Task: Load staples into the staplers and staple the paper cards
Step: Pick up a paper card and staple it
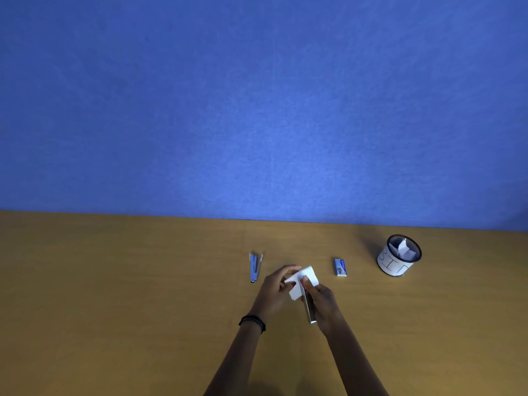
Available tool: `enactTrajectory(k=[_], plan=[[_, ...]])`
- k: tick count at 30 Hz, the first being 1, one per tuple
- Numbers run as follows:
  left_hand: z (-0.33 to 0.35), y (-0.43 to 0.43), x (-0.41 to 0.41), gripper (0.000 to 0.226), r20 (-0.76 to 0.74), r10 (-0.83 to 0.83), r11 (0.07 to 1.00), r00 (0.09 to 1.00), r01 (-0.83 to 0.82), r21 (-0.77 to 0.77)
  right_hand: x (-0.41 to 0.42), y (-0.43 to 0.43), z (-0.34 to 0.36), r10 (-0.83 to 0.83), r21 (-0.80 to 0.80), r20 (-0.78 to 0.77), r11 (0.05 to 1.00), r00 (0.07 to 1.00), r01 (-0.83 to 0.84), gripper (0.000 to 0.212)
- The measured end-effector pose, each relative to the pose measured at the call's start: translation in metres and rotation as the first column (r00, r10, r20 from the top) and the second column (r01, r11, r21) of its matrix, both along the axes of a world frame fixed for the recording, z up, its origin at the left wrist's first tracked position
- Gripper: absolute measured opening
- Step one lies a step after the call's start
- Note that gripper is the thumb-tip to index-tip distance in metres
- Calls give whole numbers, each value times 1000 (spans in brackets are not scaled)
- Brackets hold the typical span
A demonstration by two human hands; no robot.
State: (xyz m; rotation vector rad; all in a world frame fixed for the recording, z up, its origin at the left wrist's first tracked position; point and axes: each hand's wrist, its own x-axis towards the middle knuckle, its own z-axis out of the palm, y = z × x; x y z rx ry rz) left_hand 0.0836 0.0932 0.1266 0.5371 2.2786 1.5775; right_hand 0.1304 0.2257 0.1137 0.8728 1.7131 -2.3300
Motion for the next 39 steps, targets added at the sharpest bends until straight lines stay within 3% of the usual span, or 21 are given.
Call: enactTrajectory(k=[11, 18, 29, 34, 39], plan=[[-10, -2, -11, 31, -17, 53, 997, 998, -54, -53, -10, -3, -7, -5, 2, 47, 1000, 999, 5, 42], [-17, -8, -27, 26, 5, 211, 977, 978, -210, -33, -19, -5, -13, 83, -97, 6, 992, 997, -82, 46], [-30, -27, -44, 27, 50, 335, 938, 941, -338, 72, -40, -10, -41, -50, -224, 66, 973, 997, 63, 41], [-51, -36, -52, 33, 100, 404, 915, 909, -403, -32, -51, -9, -57, -88, 28, 39, 996, 995, 87, 22], [-62, -42, -61, 25, 162, 483, 875, 860, -480, -61, -72, -6, -65, -81, 308, 50, 949, 995, 62, 3]])
